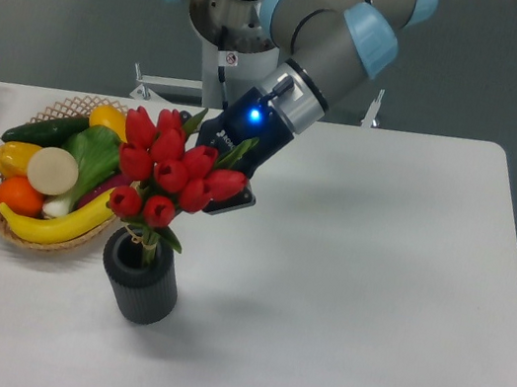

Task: Pick up the flowers from the vase
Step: 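Lift the gripped tulip bunch straight up out of the black vase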

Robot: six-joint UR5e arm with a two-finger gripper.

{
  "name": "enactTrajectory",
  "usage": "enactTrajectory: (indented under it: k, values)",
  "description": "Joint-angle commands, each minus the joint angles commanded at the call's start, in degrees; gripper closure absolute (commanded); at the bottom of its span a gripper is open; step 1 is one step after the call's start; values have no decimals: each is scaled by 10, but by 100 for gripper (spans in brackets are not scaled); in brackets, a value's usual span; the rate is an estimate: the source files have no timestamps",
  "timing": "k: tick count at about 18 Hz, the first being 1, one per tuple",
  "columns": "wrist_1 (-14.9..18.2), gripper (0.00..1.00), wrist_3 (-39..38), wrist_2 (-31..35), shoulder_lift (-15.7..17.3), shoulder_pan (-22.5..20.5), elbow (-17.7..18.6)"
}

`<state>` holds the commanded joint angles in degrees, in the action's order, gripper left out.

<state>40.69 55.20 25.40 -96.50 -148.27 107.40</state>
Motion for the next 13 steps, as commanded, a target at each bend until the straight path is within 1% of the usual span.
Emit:
enactTrajectory:
  k: [2,6,9,13]
  values:
    - [0,61,-22,-3,2,0,-5]
    - [-1,61,-46,-33,2,0,-17]
    - [-1,61,-73,-33,2,0,-35]
    - [-1,61,-91,-33,2,-1,-46]
